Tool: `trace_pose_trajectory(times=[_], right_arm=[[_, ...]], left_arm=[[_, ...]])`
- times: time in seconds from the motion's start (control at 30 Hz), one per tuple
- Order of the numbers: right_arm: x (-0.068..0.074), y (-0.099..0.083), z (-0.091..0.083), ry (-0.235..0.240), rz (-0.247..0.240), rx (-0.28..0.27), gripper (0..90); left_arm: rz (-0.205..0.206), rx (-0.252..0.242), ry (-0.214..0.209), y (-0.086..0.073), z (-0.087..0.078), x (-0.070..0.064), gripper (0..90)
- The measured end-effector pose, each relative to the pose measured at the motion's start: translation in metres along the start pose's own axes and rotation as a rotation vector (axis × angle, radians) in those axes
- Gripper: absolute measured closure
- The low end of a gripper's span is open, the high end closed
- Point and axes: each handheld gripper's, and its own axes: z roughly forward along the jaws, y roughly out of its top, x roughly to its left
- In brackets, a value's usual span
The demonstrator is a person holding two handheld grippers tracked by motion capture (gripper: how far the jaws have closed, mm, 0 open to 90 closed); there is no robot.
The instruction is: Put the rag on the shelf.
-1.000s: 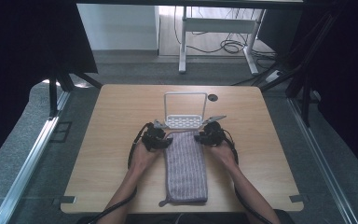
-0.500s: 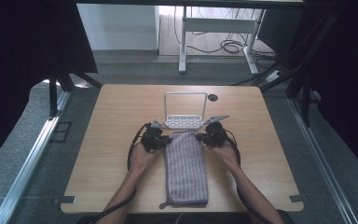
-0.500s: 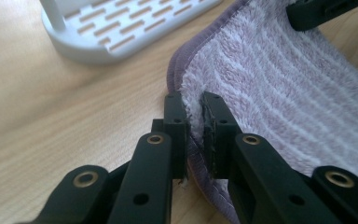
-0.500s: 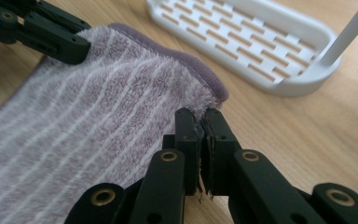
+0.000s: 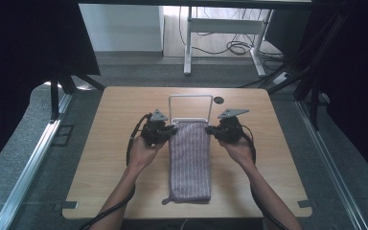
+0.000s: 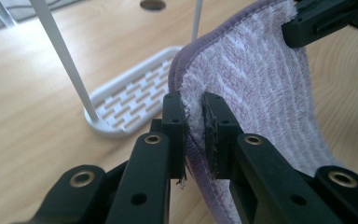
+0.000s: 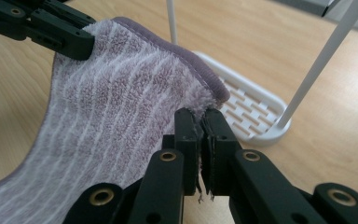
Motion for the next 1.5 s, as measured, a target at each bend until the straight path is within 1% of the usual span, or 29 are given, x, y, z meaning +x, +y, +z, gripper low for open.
trace_pose_trajectory(times=[0.07, 0.1, 0.13, 0.17, 0.23, 0.27, 0.33, 0.4, 0.43, 0.5, 0.6, 0.63, 0.67, 0.7, 0.8, 0.83, 0.9, 0.93, 1.03, 1.07, 1.17, 1.2, 1.23, 1.27, 1.3, 1.33, 1.37, 1.4, 1.5], right_arm=[[0.001, 0.006, -0.007, -0.004, -0.007, -0.018, 85.8], [0.001, 0.012, -0.013, -0.004, -0.012, -0.034, 85.8], [0.001, 0.012, -0.013, -0.004, -0.012, -0.034, 85.8], [0.001, 0.019, -0.018, -0.004, -0.02, -0.049, 85.8], [0.001, 0.022, -0.02, -0.008, -0.025, -0.055, 85.8], [0.001, 0.029, -0.025, -0.011, -0.032, -0.066, 85.9], [0.001, 0.033, -0.027, -0.013, -0.035, -0.072, 85.9], [-0.001, 0.043, -0.034, -0.023, -0.044, -0.089, 85.9], [-0.001, 0.047, -0.036, -0.026, -0.044, -0.094, 85.9], [-0.002, 0.05, -0.038, -0.029, -0.047, -0.099, 86.0], [-0.004, 0.059, -0.045, -0.037, -0.053, -0.117, 85.9], [-0.005, 0.066, -0.049, -0.043, -0.056, -0.126, 85.9], [-0.005, 0.066, -0.049, -0.043, -0.056, -0.126, 85.9], [-0.005, 0.072, -0.052, -0.047, -0.059, -0.136, 86.0], [-0.006, 0.078, -0.054, -0.054, -0.066, -0.142, 85.9], [-0.007, 0.083, -0.056, -0.061, -0.074, -0.145, 86.0], [-0.008, 0.089, -0.058, -0.067, -0.079, -0.152, 85.9], [-0.008, 0.089, -0.058, -0.067, -0.079, -0.152, 85.9], [-0.011, 0.1, -0.061, -0.087, -0.087, -0.158, 85.9], [-0.011, 0.1, -0.061, -0.087, -0.087, -0.158, 85.9], [-0.014, 0.111, -0.06, -0.108, -0.086, -0.165, 85.9], [-0.014, 0.111, -0.06, -0.108, -0.086, -0.165, 85.9], [-0.016, 0.116, -0.06, -0.113, -0.083, -0.169, 85.9], [-0.018, 0.118, -0.061, -0.115, -0.081, -0.173, 85.9], [-0.019, 0.121, -0.061, -0.117, -0.08, -0.175, 85.9], [-0.019, 0.121, -0.061, -0.117, -0.08, -0.175, 85.9], [-0.022, 0.127, -0.062, -0.12, -0.078, -0.181, 85.9], [-0.022, 0.127, -0.062, -0.12, -0.078, -0.181, 85.9], [-0.025, 0.138, -0.066, -0.13, -0.075, -0.191, 85.9]], left_arm=[[0.007, -0.013, 0.004, 0.007, -0.005, 0.0, 79.9], [0.013, -0.022, 0.005, 0.014, -0.009, 0.001, 79.9], [0.013, -0.022, 0.005, 0.014, -0.009, 0.001, 79.9], [0.02, -0.038, 0.012, 0.021, -0.013, 0.003, 79.9], [0.021, -0.048, 0.013, 0.024, -0.015, 0.003, 79.9], [0.027, -0.064, 0.019, 0.031, -0.019, 0.004, 79.9], [0.031, -0.072, 0.023, 0.035, -0.021, 0.004, 79.9], [0.04, -0.091, 0.028, 0.042, -0.025, 0.004, 79.9], [0.053, -0.103, 0.032, 0.049, -0.029, 0.004, 79.9], [0.058, -0.109, 0.033, 0.053, -0.031, 0.004, 80.0], [0.067, -0.124, 0.039, 0.063, -0.036, 0.004, 80.0], [0.076, -0.128, 0.044, 0.07, -0.04, 0.005, 80.0], [0.076, -0.128, 0.044, 0.07, -0.04, 0.005, 80.0], [0.079, -0.136, 0.046, 0.076, -0.042, 0.007, 80.0], [0.083, -0.14, 0.052, 0.082, -0.044, 0.008, 79.9], [0.086, -0.144, 0.057, 0.086, -0.046, 0.009, 79.8], [0.086, -0.145, 0.06, 0.091, -0.047, 0.011, 79.8], [0.086, -0.145, 0.06, 0.091, -0.047, 0.011, 79.8], [0.075, -0.155, 0.064, 0.097, -0.048, 0.015, 79.8], [0.076, -0.155, 0.069, 0.1, -0.047, 0.016, 79.8], [0.082, -0.157, 0.095, 0.11, -0.047, 0.019, 79.8], [0.082, -0.157, 0.095, 0.11, -0.047, 0.019, 79.8], [0.078, -0.164, 0.097, 0.115, -0.048, 0.021, 79.8], [0.078, -0.164, 0.097, 0.115, -0.048, 0.021, 79.8], [0.085, -0.162, 0.103, 0.121, -0.049, 0.022, 79.9], [0.085, -0.162, 0.103, 0.121, -0.049, 0.022, 79.8], [0.089, -0.16, 0.107, 0.123, -0.05, 0.022, 79.8], [0.091, -0.163, 0.11, 0.126, -0.051, 0.022, 79.8], [0.094, -0.167, 0.119, 0.137, -0.056, 0.022, 79.9]])
